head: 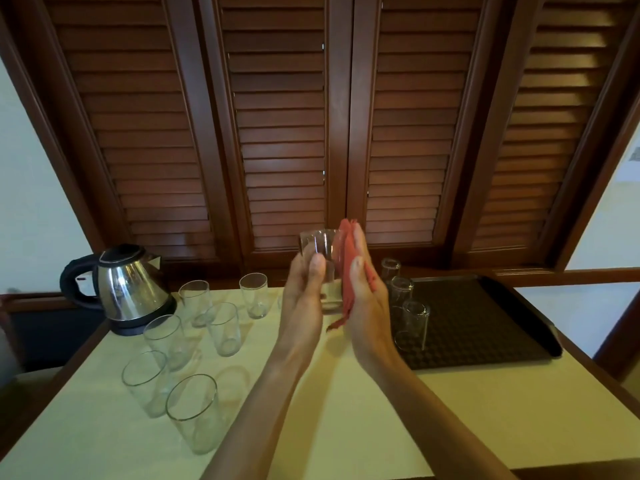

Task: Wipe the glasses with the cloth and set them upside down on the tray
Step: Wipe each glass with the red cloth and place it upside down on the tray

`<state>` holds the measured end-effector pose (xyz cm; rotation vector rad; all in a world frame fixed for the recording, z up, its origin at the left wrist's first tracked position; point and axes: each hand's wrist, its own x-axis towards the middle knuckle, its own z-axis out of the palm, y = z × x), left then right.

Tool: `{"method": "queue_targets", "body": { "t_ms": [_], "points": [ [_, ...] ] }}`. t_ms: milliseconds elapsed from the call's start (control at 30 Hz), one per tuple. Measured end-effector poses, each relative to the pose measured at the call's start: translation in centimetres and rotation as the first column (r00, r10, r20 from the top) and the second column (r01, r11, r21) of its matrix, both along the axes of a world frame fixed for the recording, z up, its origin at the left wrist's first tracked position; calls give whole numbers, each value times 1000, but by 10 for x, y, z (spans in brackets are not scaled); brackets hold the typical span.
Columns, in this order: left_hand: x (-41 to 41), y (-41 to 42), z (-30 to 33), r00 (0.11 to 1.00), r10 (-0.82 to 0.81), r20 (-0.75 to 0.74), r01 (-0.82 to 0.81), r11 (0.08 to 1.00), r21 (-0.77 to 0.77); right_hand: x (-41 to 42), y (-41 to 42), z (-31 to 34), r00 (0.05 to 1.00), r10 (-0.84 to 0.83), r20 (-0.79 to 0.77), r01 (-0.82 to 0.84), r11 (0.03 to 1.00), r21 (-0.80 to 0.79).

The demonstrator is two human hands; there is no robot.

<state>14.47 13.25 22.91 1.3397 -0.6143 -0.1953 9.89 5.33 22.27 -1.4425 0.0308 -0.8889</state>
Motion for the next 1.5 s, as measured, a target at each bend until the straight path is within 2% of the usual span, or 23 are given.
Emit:
{"method": "queue_targets", "body": {
  "t_ms": [167, 233, 333, 400, 533, 667, 733, 867, 1033, 1200, 1333, 1400, 1500],
  "points": [
    [15, 3, 5, 995, 9, -102, -16, 997, -70, -17, 26, -24, 999, 48, -6, -48, 996, -76],
    [17, 7, 9, 997, 27, -72, -31, 998, -58, -19, 30, -29, 998, 65, 11, -64, 995, -76],
    [6, 8, 3, 1000, 5, -21, -5, 1000, 5, -5, 8, -6, 999, 29, -17, -28, 999, 19],
    [4, 7, 4, 1000, -4, -3, 4, 999, 37, -2, 5, 1, 1000, 13, -12, -13, 1000, 5],
    [15, 8, 10, 997, 82, 9, -82, 996, 16, -14, 28, -28, 998, 59, -23, -60, 997, -56],
    [3, 11, 5, 998, -34, 47, 29, 995, 99, -7, 8, -12, 997, 66, -46, -64, 997, 48],
    [4, 12, 4, 998, -55, 30, 52, 995, 88, -7, 9, -5, 998, 69, -13, -68, 998, 13],
    [16, 15, 11, 999, 20, 42, -20, 1000, -1, -17, 29, -22, 996, 85, -33, -87, 994, -71],
    [2, 17, 4, 993, -87, 78, 81, 994, 67, -6, 4, 9, 996, 87, -3, -87, 995, 55],
    [16, 21, 24, 998, -13, 61, 11, 1000, 25, -21, 32, -17, 990, 119, -76, -118, 993, 9],
    [1, 22, 10, 996, -44, 84, 35, 993, 110, -9, 11, 6, 999, 42, 9, -42, 995, 88],
    [-4, 21, 7, 997, -36, 70, 30, 996, 87, -9, 10, 13, 998, 53, 25, -54, 998, 43],
    [2, 19, 17, 998, 8, 68, -10, 1000, 30, -17, 27, -9, 999, 46, 18, -45, 997, -68]
  ]
}}
